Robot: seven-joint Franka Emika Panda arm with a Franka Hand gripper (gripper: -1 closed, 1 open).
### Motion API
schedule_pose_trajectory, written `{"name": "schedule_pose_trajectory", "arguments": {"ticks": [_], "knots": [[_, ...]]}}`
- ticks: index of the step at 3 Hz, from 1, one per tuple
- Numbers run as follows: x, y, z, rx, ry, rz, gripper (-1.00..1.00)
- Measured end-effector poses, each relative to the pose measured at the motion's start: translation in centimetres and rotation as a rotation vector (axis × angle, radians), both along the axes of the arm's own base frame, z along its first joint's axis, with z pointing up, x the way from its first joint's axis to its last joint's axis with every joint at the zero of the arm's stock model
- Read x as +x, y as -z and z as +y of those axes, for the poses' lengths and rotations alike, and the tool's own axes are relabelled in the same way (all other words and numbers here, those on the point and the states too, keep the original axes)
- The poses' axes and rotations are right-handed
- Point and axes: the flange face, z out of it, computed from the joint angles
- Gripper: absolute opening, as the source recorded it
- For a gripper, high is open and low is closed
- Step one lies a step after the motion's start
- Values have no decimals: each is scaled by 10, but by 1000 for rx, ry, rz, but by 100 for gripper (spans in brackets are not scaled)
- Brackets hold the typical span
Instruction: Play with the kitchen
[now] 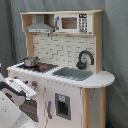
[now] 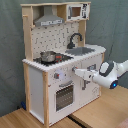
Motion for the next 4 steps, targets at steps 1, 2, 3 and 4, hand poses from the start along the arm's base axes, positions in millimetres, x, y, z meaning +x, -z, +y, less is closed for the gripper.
{"name": "schedule_pose_trajectory", "arguments": {"ticks": [1, 2, 3, 4], "knots": [[6, -3, -8, 46, -24, -4, 100], [10, -3, -17, 87, -46, -7, 100], [20, -7, -28, 122, -58, -18, 100], [25, -10, -34, 141, -92, -16, 100]]}}
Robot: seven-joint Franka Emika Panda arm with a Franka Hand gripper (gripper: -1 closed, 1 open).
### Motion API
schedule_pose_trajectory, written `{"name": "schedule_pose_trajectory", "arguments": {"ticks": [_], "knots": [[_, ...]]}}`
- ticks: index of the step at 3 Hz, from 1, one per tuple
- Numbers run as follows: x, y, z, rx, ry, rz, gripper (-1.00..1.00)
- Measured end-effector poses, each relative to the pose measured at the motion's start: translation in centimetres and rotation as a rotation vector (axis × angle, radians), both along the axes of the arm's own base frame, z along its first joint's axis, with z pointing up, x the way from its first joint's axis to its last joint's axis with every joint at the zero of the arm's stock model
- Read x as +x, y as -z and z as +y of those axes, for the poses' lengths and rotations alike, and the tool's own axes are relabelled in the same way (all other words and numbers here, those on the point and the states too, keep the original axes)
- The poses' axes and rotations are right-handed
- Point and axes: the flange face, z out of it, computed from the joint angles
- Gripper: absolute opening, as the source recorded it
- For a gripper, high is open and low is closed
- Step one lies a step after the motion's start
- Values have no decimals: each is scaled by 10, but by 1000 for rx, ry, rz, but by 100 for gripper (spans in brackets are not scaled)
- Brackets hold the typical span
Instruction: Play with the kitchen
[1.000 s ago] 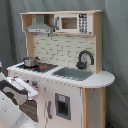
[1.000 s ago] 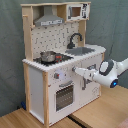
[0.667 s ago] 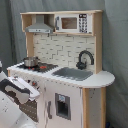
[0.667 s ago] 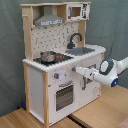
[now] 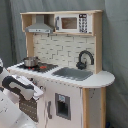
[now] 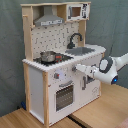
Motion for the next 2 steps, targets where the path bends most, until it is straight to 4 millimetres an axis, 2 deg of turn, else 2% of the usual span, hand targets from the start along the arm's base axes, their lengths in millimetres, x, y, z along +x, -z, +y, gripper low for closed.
{"name": "schedule_pose_trajectory", "arguments": {"ticks": [1, 2], "knots": [[-7, 3, 19, 27, -76, -1, 100], [0, 13, 18, 42, -84, 16, 100]]}}
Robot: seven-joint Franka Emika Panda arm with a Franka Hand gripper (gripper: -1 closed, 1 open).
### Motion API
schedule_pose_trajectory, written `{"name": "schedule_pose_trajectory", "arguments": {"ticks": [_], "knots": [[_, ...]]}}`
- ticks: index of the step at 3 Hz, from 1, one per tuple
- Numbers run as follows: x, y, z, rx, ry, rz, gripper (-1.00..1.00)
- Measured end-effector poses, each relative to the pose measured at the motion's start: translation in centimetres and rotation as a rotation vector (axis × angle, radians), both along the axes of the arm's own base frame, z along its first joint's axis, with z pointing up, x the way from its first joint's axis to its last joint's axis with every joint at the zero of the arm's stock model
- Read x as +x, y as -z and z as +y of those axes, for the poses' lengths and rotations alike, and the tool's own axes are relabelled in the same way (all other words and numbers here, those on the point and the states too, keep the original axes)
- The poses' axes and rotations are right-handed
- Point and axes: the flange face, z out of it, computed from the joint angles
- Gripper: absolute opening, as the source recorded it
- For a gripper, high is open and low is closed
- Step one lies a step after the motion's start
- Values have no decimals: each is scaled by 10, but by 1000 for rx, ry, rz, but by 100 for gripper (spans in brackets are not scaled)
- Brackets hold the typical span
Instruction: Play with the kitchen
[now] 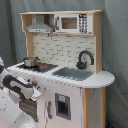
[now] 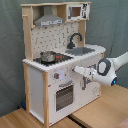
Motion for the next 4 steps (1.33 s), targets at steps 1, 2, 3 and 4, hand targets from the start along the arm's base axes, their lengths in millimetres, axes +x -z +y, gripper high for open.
{"name": "schedule_pose_trajectory", "arguments": {"ticks": [1, 2, 3, 4], "knots": [[11, 3, 7, 8, -7, 0, 100], [14, 8, 13, 21, -15, 6, 100], [14, 8, 11, 21, -13, 7, -100], [16, 7, 9, 80, -10, 1, -100]]}}
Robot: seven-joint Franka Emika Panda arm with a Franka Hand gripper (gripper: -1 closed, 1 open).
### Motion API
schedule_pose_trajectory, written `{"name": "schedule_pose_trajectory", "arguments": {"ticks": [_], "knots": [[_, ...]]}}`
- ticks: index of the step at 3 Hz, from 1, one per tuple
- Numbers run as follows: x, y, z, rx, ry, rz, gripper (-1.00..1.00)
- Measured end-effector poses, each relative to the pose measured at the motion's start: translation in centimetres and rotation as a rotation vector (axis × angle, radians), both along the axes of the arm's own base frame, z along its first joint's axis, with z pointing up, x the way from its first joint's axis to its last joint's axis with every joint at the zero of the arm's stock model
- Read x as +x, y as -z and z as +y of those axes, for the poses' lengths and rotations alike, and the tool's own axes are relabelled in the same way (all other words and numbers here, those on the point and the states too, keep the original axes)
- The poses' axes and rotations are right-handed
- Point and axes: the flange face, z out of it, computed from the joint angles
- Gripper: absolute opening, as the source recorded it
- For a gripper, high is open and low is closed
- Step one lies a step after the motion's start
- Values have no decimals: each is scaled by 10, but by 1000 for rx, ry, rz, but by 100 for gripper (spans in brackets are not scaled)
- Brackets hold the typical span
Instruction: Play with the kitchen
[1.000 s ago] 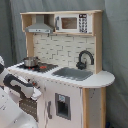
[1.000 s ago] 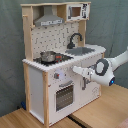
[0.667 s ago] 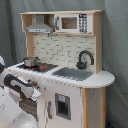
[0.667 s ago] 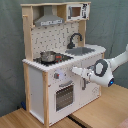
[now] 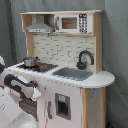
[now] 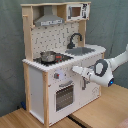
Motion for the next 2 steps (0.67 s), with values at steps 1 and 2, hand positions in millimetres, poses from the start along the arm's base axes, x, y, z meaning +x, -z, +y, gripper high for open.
{"name": "schedule_pose_trajectory", "arguments": {"ticks": [1, 2], "knots": [[0, 1, 0, -103, 2, -7, -100], [0, 1, 0, -218, 6, -16, -100]]}}
